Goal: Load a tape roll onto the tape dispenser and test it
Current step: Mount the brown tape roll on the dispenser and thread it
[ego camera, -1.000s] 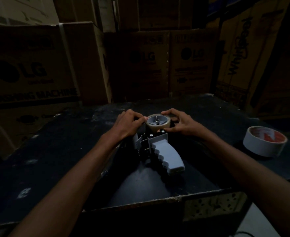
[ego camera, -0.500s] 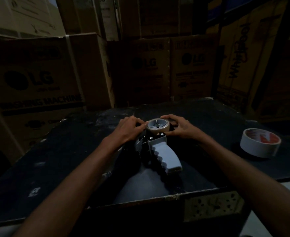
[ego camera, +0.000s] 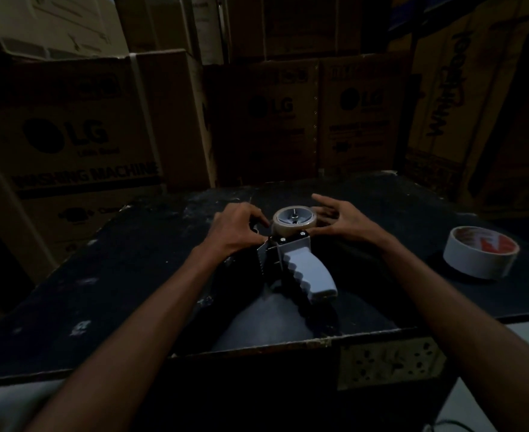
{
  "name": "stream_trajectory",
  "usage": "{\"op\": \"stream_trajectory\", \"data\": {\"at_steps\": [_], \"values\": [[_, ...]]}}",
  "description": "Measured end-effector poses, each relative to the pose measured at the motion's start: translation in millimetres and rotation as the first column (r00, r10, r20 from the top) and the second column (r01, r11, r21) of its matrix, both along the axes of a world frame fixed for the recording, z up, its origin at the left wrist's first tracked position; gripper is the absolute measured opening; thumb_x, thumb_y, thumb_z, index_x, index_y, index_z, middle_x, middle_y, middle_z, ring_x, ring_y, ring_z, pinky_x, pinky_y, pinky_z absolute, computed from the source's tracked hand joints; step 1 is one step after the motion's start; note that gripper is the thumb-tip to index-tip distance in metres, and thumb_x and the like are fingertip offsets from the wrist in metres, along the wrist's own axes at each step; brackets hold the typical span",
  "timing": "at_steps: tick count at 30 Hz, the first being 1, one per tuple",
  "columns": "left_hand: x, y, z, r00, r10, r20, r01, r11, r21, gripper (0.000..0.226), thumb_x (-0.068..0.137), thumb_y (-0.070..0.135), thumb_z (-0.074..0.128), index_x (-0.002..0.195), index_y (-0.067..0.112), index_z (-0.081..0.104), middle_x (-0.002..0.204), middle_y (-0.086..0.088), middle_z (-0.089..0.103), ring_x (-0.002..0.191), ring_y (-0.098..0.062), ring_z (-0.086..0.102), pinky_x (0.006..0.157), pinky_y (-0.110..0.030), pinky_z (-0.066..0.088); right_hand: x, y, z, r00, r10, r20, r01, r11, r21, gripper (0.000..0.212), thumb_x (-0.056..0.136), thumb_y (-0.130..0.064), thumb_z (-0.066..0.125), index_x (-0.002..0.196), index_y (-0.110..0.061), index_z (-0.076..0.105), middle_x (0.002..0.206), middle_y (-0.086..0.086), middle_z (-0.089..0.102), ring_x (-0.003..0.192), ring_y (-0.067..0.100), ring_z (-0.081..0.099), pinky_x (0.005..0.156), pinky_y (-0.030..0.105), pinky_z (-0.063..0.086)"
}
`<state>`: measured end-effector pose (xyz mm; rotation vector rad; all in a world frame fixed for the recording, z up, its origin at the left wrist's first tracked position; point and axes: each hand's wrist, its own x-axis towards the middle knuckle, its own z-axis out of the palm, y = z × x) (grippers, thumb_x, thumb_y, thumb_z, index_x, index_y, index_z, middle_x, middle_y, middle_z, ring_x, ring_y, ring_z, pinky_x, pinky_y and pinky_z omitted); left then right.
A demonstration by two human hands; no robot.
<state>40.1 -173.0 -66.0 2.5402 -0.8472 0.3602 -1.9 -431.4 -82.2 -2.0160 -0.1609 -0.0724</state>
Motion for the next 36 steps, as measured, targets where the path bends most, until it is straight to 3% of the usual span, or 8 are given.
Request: {"op": "stream_trajectory", "data": {"at_steps": [2, 7, 14, 16, 19, 25, 29, 36], "values": [[0, -4, -3, 0.996, 0.038, 0.083, -0.039, 0.999, 0.005, 0.042, 0.066, 0.065, 0.072, 0.088, 0.029, 0.074, 0.113, 0.002, 0.067, 0.105, -0.013, 0.058, 0.095, -0.047, 0.048, -10, 1, 2, 0.996, -0.094, 0.000, 0.094, 0.996, -0.004, 0.129, 0.045, -0.047, 0.090, 0.155, -0.017, 0.030, 0.149, 0.015, 0.049, 0.132, 0.026, 0.053, 0.111, 0.046, 0.045], [0, -13, -5, 0.997, 0.054, 0.049, -0.052, 0.998, -0.043, 0.038, 0.073, 0.065, 0.068, 0.086, 0.030, 0.073, 0.110, 0.006, 0.069, 0.105, -0.007, 0.054, 0.098, -0.054, 0.045, -38, 7, -9, 0.930, -0.367, 0.024, 0.367, 0.921, -0.132, 0.047, 0.075, -0.060, 0.075, 0.106, -0.027, 0.063, 0.103, -0.001, 0.071, 0.083, 0.009, 0.068, 0.065, 0.025, 0.053], [-1, -14, -7, 0.998, 0.066, 0.006, -0.065, 0.995, -0.078, 0.013, 0.085, 0.035, 0.068, 0.094, 0.027, 0.073, 0.113, 0.001, 0.065, 0.107, -0.016, 0.058, 0.090, -0.048, 0.052, -74, 50, 8, 0.968, -0.208, -0.137, 0.171, 0.955, -0.242, 0.102, 0.036, -0.103, 0.056, 0.090, -0.018, 0.074, 0.056, -0.014, 0.070, 0.048, -0.003, 0.065, 0.043, 0.015, 0.047], [-1, -15, -7, 0.996, 0.083, 0.011, -0.082, 0.993, -0.087, 0.013, 0.086, 0.032, 0.067, 0.095, 0.025, 0.074, 0.113, 0.000, 0.066, 0.106, -0.017, 0.059, 0.088, -0.046, 0.053, -80, 56, 10, 0.971, -0.192, -0.142, 0.151, 0.955, -0.256, 0.088, 0.034, -0.101, 0.061, 0.083, -0.029, 0.072, 0.059, -0.026, 0.069, 0.055, -0.010, 0.065, 0.039, 0.012, 0.046], [0, -15, -9, 0.996, 0.092, -0.007, -0.092, 0.989, -0.113, 0.012, 0.084, 0.031, 0.069, 0.093, 0.025, 0.074, 0.113, 0.000, 0.066, 0.107, -0.018, 0.058, 0.087, -0.044, 0.053, -87, 68, 9, 0.978, -0.160, -0.137, 0.115, 0.950, -0.292, 0.062, 0.045, -0.091, 0.071, 0.082, -0.042, 0.062, 0.074, -0.017, 0.070, 0.069, 0.002, 0.068, 0.053, 0.018, 0.048], [3, -15, -16, 0.995, 0.090, -0.038, -0.096, 0.972, -0.216, 0.017, 0.080, 0.028, 0.074, 0.094, 0.018, 0.076, 0.123, -0.005, 0.058, 0.116, -0.019, 0.051, 0.097, -0.042, 0.049, -78, 82, 2, 0.960, -0.252, -0.121, 0.211, 0.936, -0.282, 0.051, 0.079, -0.043, 0.075, 0.118, -0.018, 0.057, 0.101, 0.006, 0.070, 0.082, 0.020, 0.070, 0.071, 0.035, 0.061], [3, -14, -15, 0.994, 0.104, -0.031, -0.109, 0.962, -0.249, 0.020, 0.078, 0.027, 0.077, 0.094, 0.016, 0.078, 0.138, -0.006, 0.045, 0.128, -0.021, 0.041, 0.100, -0.041, 0.047, -68, 79, 1, 0.943, -0.328, -0.059, 0.302, 0.915, -0.268, 0.053, 0.077, -0.039, 0.078, 0.122, -0.016, 0.061, 0.106, 0.004, 0.068, 0.084, 0.015, 0.068, 0.062, 0.026, 0.055], [5, -17, -8, 0.988, 0.153, -0.011, -0.151, 0.957, -0.248, 0.010, 0.073, 0.023, 0.078, 0.080, 0.016, 0.078, 0.149, 0.005, 0.030, 0.126, -0.015, 0.037, 0.102, -0.041, 0.044, -51, 70, 9, 0.950, -0.309, -0.053, 0.286, 0.922, -0.260, 0.018, 0.077, -0.030, 0.080, 0.078, -0.031, 0.063, 0.073, -0.008, 0.067, 0.048, -0.001, 0.063, 0.033, 0.009, 0.040]]}}
